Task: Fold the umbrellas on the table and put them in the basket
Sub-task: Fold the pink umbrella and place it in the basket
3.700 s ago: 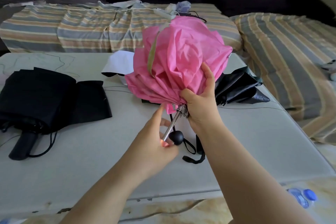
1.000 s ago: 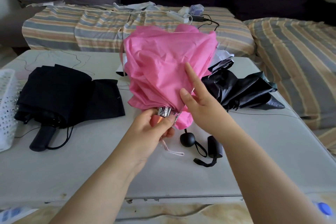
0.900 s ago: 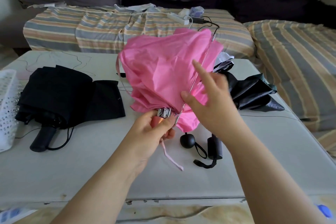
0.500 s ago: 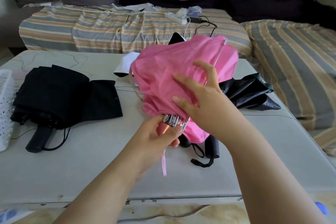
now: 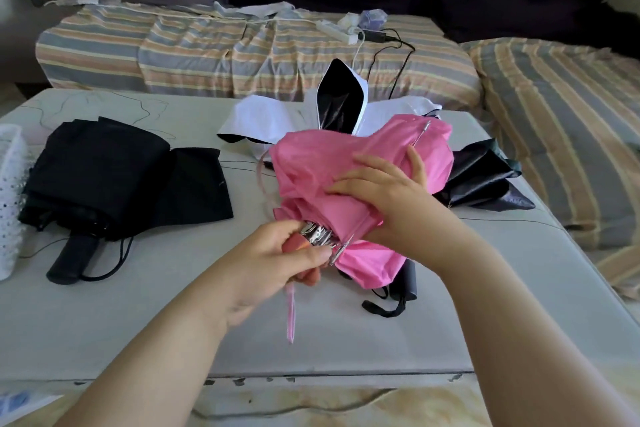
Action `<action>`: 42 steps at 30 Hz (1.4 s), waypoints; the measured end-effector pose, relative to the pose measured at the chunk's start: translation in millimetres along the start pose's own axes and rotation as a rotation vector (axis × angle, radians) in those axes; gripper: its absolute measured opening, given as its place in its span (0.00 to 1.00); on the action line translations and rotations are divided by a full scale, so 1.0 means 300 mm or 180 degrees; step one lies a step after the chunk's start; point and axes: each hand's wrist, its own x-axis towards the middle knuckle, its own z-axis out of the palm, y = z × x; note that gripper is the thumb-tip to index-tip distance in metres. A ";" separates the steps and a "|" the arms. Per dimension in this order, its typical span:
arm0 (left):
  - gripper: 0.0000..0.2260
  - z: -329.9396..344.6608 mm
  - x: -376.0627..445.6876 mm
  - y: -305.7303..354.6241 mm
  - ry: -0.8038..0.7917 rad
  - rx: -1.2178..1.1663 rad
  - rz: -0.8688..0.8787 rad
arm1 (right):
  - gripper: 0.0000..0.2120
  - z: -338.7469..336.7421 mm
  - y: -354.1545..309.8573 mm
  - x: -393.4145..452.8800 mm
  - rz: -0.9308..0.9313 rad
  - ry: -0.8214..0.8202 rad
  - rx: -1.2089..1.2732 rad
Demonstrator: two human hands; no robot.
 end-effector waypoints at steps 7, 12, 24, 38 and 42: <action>0.07 -0.089 -0.016 0.009 -0.0293 -0.0093 0.0087 | 0.23 0.036 -0.009 0.017 -0.0570 0.0440 0.0183; 0.11 -0.114 -0.014 -0.005 -0.0226 -0.0244 -0.0044 | 0.36 0.056 -0.034 0.006 -0.0672 0.0219 0.0294; 0.13 -0.129 -0.008 -0.016 -0.0212 -0.0830 -0.0122 | 0.21 0.079 -0.092 -0.006 -0.0699 0.0832 -0.0018; 0.16 -0.133 -0.021 -0.016 -0.0537 -0.0757 -0.0137 | 0.28 0.094 -0.094 0.004 -0.1019 0.0728 -0.0071; 0.11 -0.134 -0.021 -0.013 -0.0592 -0.0774 -0.0187 | 0.28 0.069 -0.108 0.004 -0.1003 0.0600 0.0191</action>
